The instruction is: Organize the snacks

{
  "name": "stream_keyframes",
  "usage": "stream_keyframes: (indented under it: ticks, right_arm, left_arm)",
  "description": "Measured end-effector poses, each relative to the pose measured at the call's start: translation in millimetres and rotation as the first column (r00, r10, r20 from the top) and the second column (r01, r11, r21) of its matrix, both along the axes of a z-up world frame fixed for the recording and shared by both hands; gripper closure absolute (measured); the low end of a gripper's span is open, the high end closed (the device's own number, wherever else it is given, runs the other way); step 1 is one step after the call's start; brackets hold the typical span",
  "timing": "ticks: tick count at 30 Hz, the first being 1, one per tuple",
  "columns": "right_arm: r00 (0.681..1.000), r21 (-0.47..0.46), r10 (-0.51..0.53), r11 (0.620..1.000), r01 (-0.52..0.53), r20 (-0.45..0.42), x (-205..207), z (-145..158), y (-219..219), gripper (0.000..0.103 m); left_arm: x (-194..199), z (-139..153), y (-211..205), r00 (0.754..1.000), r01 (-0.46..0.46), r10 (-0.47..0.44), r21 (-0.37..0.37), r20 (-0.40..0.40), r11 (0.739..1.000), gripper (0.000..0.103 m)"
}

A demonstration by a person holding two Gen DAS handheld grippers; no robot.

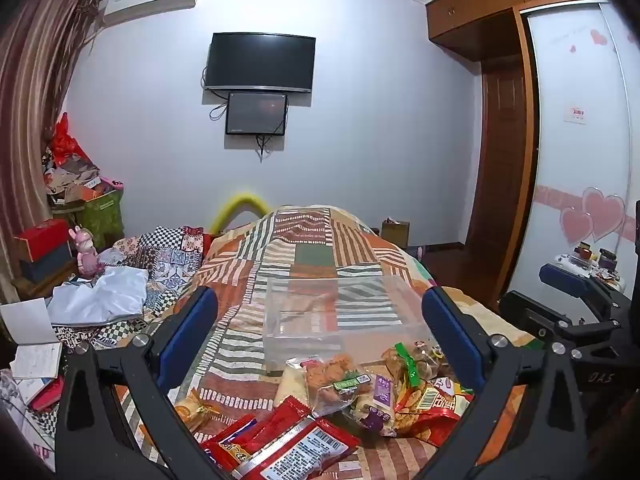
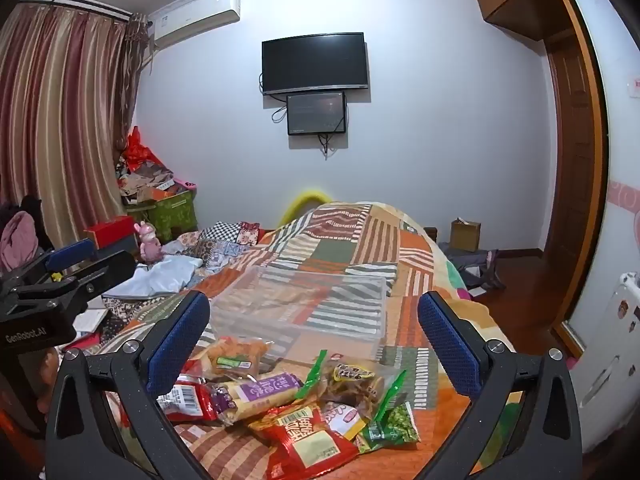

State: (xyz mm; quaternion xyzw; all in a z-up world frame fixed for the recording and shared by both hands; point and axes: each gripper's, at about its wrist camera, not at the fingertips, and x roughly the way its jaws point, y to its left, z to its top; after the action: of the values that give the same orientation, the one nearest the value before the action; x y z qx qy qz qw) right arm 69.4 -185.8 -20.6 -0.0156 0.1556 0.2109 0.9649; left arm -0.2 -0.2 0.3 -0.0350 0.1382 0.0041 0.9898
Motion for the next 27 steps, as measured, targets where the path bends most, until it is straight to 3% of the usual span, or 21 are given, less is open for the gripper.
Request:
stream_keyframes:
  ticks: [27]
  right_arm:
    - [1.000, -0.005, 0.002, 1.000, -0.002, -0.001, -3.1, 5.9, 7.3, 0.000]
  left_arm:
    - [3.6, -6.0, 1.7, 1.000, 0.003, -0.003, -0.011, -0.011, 1.000, 0.000]
